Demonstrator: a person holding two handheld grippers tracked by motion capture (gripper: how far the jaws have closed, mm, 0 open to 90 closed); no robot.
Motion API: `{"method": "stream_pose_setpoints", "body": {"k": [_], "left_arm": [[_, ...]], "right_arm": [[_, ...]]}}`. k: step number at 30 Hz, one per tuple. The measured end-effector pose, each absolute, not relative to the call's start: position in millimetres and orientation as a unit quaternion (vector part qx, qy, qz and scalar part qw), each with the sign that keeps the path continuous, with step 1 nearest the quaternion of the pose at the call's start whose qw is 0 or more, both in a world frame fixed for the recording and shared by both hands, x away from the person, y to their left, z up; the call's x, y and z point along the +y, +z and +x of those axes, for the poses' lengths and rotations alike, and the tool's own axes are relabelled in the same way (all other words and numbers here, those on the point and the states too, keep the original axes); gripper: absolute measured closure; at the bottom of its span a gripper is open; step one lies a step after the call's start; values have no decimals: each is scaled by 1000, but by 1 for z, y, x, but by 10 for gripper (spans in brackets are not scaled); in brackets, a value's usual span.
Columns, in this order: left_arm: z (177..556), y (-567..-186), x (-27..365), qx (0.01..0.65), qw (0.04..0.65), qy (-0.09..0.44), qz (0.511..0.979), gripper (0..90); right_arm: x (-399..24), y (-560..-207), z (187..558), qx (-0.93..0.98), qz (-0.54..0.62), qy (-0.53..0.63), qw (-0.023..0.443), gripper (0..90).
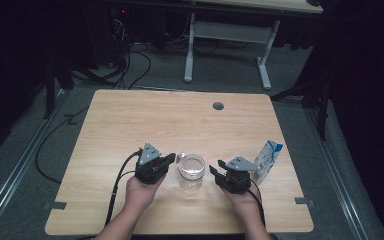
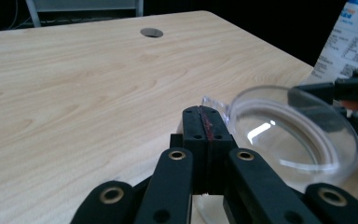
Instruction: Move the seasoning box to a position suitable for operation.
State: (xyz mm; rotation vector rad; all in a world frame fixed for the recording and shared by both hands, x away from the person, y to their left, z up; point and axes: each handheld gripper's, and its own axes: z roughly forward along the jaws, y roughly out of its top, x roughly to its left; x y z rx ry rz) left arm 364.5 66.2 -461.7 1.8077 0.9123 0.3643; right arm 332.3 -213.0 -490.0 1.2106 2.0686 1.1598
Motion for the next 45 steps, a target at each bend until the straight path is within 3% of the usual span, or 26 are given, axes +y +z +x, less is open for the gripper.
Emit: {"method": "stream_pose_setpoints", "body": {"k": [9,22,45], "left_arm": [[376,-460,54,378,522,151,750,900],[380,-458,49,374,520,157,752,899],[379,-459,45,372,515,161,756,900]], "right_arm": [[-213,-501,324,764,430,429,218,754],[-211,-498,322,757,438,437,212,893],[-209,-492,319,760,427,443,211,896]]}}
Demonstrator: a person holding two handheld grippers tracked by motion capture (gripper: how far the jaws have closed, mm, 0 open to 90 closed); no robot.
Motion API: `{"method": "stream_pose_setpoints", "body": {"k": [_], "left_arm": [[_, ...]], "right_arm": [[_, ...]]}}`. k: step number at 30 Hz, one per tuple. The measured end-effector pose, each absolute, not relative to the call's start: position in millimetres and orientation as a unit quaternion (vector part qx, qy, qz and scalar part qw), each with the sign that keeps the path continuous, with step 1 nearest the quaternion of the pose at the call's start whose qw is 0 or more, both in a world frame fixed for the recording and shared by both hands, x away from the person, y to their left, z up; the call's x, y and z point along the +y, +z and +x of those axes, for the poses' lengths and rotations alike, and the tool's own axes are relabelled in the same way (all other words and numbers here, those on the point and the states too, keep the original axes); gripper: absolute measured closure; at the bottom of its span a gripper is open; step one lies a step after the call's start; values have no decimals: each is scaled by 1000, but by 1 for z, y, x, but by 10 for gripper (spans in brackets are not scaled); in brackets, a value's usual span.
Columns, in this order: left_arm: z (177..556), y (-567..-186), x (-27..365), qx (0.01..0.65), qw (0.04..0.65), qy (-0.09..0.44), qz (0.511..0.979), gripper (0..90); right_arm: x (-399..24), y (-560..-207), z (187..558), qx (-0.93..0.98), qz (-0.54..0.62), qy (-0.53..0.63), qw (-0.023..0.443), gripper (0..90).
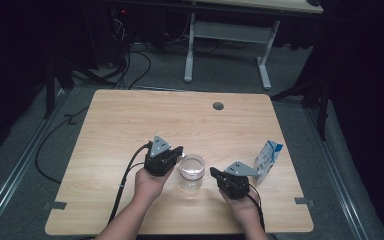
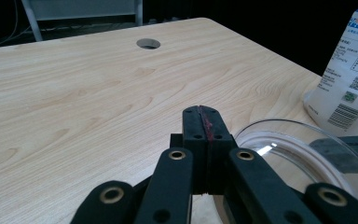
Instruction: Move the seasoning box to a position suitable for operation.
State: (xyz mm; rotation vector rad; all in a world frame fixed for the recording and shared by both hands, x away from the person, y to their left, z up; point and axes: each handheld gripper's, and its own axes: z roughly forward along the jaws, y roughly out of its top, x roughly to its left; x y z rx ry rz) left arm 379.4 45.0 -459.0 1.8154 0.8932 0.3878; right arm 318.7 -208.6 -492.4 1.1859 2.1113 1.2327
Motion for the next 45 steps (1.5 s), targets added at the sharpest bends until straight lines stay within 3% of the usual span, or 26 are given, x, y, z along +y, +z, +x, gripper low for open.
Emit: {"method": "stream_pose_setpoints", "body": {"k": [35,45], "left_arm": [[381,-463,46,376,516,161,753,900],[381,-463,47,375,518,159,752,900]], "right_arm": [[-204,-483,310,762,395,459,229,900],[-186,-472,299,764,357,484,232,900]]}}
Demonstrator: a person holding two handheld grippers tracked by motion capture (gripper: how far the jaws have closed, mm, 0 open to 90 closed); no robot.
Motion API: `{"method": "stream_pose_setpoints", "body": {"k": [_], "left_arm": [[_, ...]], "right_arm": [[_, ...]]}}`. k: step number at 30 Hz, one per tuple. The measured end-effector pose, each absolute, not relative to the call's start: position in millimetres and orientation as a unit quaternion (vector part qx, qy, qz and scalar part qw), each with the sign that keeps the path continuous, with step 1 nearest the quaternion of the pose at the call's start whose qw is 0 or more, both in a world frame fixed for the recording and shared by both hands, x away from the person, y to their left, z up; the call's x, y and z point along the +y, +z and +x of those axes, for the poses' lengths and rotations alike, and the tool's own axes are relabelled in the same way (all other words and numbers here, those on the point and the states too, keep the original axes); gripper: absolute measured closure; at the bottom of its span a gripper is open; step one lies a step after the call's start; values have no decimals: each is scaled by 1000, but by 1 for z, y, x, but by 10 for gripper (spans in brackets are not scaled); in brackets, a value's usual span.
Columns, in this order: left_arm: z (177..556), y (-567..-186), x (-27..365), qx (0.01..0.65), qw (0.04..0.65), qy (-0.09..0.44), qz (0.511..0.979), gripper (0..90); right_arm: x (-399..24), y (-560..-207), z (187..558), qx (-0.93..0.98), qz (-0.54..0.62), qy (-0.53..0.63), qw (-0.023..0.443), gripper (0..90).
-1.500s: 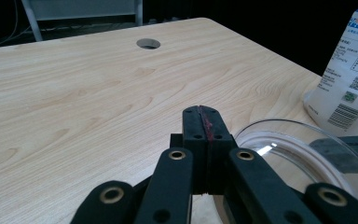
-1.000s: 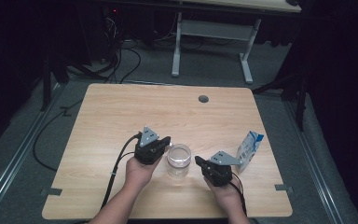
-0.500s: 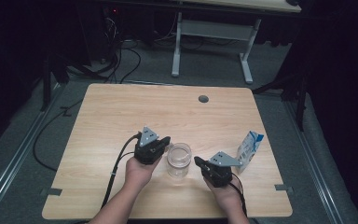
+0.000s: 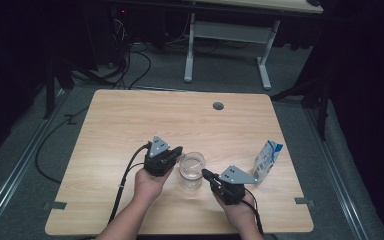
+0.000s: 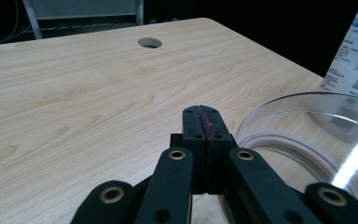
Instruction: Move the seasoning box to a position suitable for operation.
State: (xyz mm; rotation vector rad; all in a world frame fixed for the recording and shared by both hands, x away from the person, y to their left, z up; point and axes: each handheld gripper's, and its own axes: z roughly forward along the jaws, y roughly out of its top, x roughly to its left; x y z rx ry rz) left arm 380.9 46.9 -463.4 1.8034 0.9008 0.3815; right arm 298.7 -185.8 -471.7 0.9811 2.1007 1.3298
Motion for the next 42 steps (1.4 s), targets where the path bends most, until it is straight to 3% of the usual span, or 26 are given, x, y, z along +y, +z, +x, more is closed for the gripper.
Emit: {"method": "stream_pose_setpoints", "body": {"k": [22,42], "left_arm": [[341,-477,76,376,529,151,746,899],[313,-483,60,345,546,115,755,900]], "right_arm": [[-185,-469,297,765,357,486,228,900],[-184,-465,295,761,356,490,232,900]]}}
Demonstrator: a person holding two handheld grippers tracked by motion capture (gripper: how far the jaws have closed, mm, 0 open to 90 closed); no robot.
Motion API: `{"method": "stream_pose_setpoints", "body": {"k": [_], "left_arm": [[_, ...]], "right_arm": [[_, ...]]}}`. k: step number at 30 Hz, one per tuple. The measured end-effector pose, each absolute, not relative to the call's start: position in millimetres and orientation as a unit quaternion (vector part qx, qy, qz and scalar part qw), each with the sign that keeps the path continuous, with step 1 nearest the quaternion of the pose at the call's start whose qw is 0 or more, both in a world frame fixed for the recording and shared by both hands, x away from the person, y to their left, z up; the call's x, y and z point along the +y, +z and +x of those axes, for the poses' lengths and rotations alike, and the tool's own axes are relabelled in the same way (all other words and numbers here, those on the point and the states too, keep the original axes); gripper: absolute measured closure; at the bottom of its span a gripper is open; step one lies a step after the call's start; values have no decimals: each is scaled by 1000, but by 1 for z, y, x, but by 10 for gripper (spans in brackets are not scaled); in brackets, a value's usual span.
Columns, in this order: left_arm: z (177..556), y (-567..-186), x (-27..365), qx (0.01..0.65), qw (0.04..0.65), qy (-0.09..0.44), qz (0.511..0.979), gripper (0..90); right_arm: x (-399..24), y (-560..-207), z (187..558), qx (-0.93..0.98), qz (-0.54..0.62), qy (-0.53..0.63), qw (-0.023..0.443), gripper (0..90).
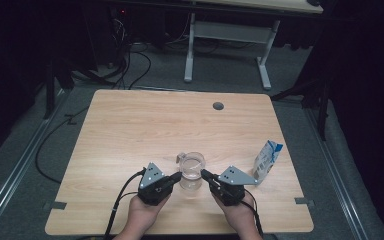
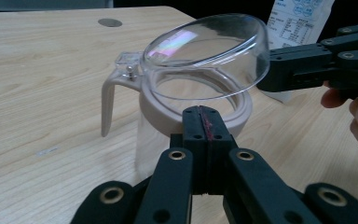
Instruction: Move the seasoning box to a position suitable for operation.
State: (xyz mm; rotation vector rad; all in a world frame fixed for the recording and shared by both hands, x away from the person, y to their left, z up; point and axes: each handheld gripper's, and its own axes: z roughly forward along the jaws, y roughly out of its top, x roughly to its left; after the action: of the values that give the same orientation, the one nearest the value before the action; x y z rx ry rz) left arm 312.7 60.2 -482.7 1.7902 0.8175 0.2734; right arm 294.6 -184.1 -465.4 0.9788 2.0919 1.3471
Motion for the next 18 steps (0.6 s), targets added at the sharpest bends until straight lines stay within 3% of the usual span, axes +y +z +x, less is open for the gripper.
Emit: {"method": "stream_pose_setpoints", "body": {"k": [18], "left_arm": [[312,-479,52,338,555,114,752,900]], "right_arm": [[-188,-471,299,759,370,486,226,900]]}}
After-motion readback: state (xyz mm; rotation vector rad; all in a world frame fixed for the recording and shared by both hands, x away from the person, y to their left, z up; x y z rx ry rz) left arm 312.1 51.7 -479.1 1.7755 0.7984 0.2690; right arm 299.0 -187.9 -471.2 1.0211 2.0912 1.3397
